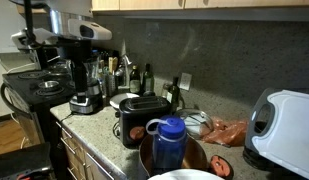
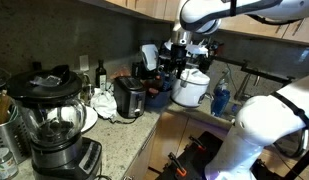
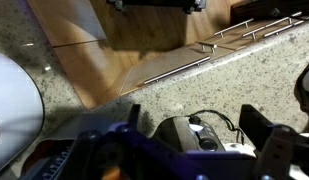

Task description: Clean the plate with the towel and move it a bit

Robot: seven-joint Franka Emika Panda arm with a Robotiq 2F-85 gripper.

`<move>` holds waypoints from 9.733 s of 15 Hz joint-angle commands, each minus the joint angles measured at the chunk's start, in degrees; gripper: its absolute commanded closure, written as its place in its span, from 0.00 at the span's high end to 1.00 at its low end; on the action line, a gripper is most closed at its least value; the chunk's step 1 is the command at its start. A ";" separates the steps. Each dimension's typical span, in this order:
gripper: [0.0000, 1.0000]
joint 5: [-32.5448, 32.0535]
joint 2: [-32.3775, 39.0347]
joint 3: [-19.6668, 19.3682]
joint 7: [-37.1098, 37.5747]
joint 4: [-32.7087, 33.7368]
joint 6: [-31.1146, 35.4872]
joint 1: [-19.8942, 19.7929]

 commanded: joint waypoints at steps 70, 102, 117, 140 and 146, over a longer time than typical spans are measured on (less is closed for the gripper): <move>0.06 -3.93 45.69 14.57 -5.61 30.45 34.36 16.22; 0.06 -25.34 59.91 0.47 22.01 31.00 43.26 29.82; 0.06 -23.66 54.72 1.19 25.26 29.98 38.98 28.41; 0.35 -52.91 43.69 4.15 59.05 27.60 25.42 12.20; 0.77 -48.86 45.66 5.03 55.22 28.23 26.32 12.11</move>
